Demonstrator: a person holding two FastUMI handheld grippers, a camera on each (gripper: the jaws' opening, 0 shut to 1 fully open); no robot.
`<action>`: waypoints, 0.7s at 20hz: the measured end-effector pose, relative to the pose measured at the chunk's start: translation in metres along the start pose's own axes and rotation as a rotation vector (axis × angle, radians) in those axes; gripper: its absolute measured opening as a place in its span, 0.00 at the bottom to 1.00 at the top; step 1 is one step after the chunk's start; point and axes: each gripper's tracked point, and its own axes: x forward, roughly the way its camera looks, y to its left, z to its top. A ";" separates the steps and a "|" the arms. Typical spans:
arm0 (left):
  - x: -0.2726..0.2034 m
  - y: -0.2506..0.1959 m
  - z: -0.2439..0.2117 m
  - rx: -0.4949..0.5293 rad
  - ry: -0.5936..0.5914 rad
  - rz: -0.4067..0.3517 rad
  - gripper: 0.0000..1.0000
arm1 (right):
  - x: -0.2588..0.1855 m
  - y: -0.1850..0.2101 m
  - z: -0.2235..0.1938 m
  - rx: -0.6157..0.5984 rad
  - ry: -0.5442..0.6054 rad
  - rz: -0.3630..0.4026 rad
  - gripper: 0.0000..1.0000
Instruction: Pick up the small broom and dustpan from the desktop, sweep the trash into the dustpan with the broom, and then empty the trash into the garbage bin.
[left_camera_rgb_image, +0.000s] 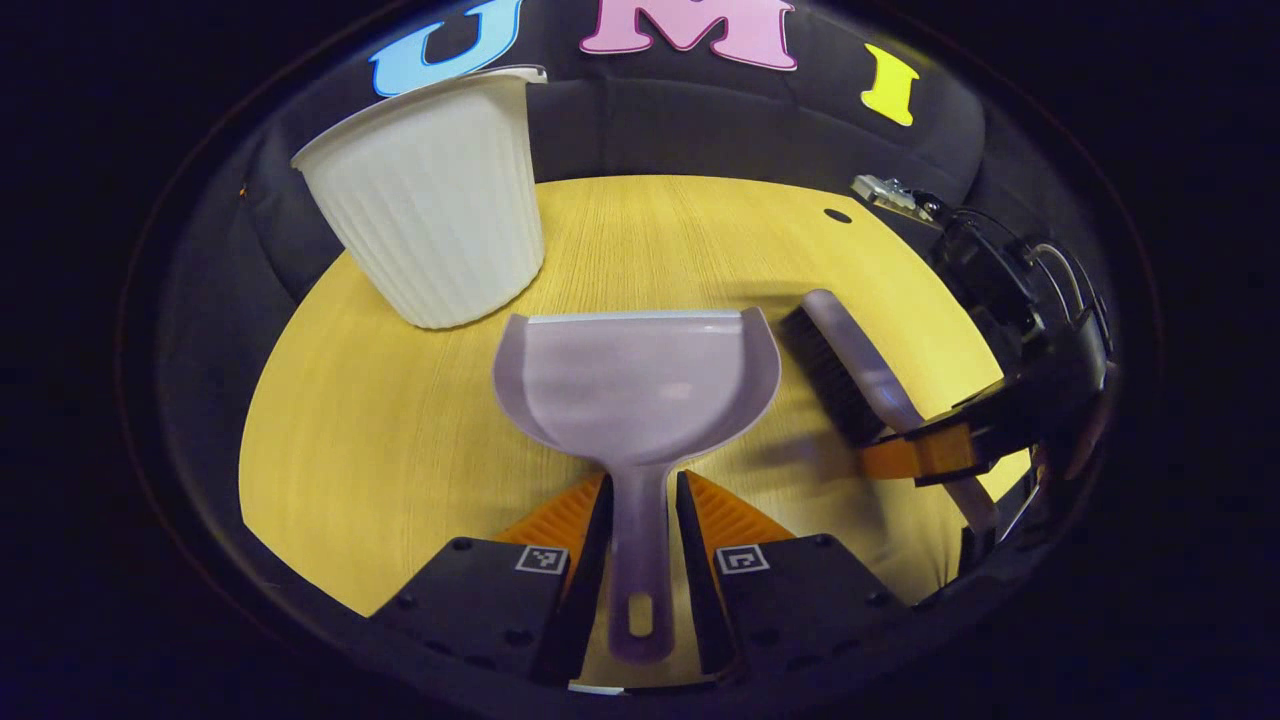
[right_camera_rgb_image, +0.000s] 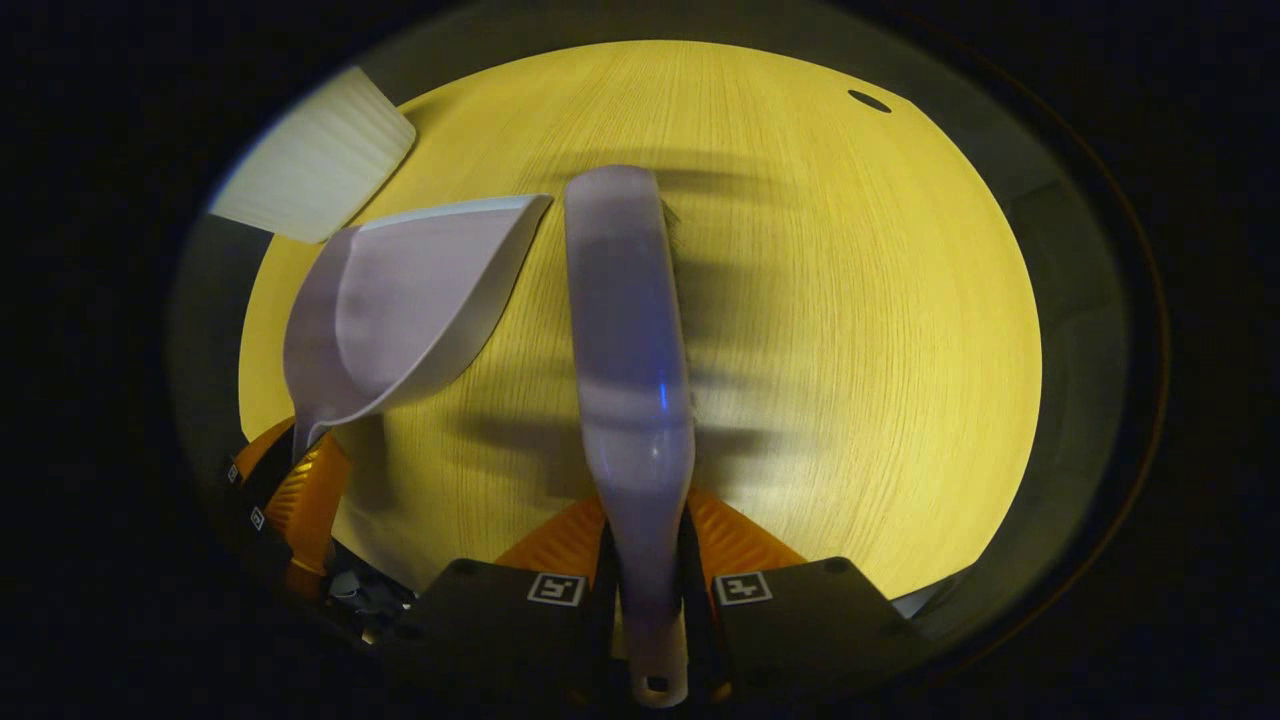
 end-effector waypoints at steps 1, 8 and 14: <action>-0.001 0.001 0.000 0.005 -0.003 -0.004 0.43 | -0.002 0.003 0.001 0.007 -0.004 0.014 0.51; -0.022 0.003 0.029 0.057 -0.154 -0.018 0.76 | -0.065 0.002 0.016 0.022 -0.164 0.008 0.80; -0.129 -0.003 0.125 0.174 -0.476 -0.018 0.76 | -0.178 0.020 0.062 0.032 -0.543 0.017 0.99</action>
